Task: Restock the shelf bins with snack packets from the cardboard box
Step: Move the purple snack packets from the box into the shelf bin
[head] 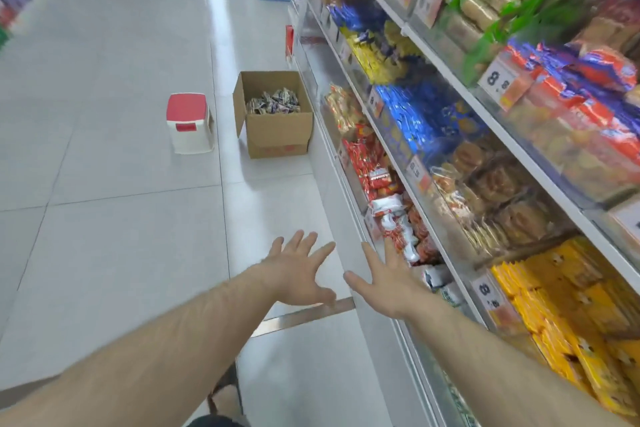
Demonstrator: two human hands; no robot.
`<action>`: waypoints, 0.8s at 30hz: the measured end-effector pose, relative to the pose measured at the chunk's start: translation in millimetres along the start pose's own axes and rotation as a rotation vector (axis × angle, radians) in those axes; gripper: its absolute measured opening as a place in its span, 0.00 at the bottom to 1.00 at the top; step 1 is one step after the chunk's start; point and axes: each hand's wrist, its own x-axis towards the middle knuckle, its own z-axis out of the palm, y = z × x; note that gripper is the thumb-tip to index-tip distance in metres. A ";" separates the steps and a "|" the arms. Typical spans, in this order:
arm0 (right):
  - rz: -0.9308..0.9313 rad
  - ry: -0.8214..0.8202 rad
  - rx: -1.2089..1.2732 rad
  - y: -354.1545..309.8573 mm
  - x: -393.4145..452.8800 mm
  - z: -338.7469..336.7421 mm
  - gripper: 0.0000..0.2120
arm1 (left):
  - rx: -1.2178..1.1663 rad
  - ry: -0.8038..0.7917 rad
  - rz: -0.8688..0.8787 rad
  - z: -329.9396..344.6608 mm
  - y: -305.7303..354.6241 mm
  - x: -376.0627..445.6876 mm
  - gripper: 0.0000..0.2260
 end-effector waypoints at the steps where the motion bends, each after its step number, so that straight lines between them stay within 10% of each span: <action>1: 0.014 0.003 -0.019 -15.0 17.9 -9.9 0.39 | 0.005 0.014 0.012 -12.5 -23.1 13.2 0.42; 24: 0.159 0.016 0.173 -232.8 419.3 -202.2 0.38 | 0.122 -0.079 0.027 -284.7 -369.1 278.0 0.41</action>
